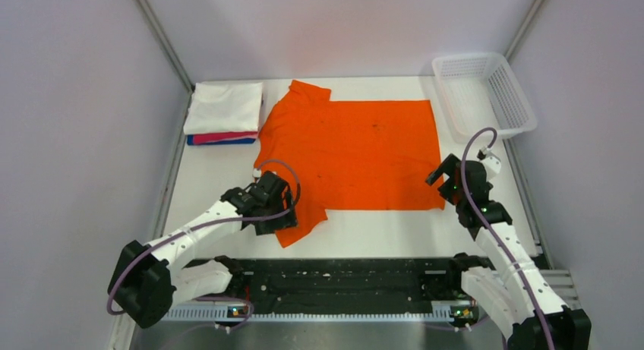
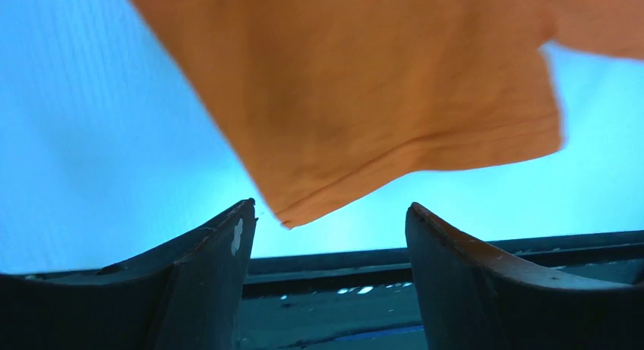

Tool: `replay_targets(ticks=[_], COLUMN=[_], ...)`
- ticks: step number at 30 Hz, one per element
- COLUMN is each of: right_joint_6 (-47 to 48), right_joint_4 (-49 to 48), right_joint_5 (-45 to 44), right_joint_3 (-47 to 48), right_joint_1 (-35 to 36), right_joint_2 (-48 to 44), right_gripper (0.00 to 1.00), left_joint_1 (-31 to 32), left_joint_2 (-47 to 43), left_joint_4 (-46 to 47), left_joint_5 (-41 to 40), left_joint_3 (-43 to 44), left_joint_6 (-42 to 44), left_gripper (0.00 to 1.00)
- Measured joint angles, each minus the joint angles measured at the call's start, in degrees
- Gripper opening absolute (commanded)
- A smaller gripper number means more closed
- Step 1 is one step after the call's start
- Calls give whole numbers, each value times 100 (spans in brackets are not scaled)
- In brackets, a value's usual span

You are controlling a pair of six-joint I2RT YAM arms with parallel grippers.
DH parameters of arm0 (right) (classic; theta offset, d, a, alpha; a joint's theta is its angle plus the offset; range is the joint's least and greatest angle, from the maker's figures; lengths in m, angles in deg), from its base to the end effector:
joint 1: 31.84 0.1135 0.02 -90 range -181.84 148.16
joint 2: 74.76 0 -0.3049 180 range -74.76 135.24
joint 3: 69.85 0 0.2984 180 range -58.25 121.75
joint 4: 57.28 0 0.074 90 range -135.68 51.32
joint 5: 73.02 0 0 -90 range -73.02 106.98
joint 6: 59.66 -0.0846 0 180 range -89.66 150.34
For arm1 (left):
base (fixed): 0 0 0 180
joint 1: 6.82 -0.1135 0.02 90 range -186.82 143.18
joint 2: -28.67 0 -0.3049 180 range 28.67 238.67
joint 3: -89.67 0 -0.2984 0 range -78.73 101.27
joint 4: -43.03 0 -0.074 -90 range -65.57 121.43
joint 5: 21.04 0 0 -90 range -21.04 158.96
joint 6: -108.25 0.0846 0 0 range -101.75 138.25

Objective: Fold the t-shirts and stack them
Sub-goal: Grab the side of the flattened tshirt closest away from the robot with both arms

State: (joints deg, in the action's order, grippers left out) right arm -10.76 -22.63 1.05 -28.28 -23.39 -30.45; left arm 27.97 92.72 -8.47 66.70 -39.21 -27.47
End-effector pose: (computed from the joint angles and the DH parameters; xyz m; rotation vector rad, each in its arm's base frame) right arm 0.2243 0.0098 0.2179 0.7625 2.0635 0.1758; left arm 0.2038 -0.1375 0.1779 -0.2745 2.7396 -0.3623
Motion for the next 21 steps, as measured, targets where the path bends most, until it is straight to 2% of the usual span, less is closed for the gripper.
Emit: replay_targets(ticks=[4,9,16,18,19,21], right_joint_6=[-76,-118,-118,-116,-116,-118], right_joint_4=[107,160,201,210,219,249], right_joint_5=[-57,-59,-66,-96,-111,-164], right_joint_3=[0,0,0,0,0,0], right_joint_1=[0,0,0,0,0,0], right_joint_2=[42,245,345,345,345,343], right_gripper=[99,99,99,99,99,99], left_joint_1=[120,273,343,354,354,356], left_joint_2=[-223,-223,472,590,654,752], left_joint_4=[-299,-280,61,192,260,372], left_joint_5=[-15,11,-4,20,39,74], left_joint_3=[-503,-688,-636,-581,-553,-511], left_joint_6=[-247,-393,-417,-417,-415,-422], left_gripper=[68,62,50,43,36,15])
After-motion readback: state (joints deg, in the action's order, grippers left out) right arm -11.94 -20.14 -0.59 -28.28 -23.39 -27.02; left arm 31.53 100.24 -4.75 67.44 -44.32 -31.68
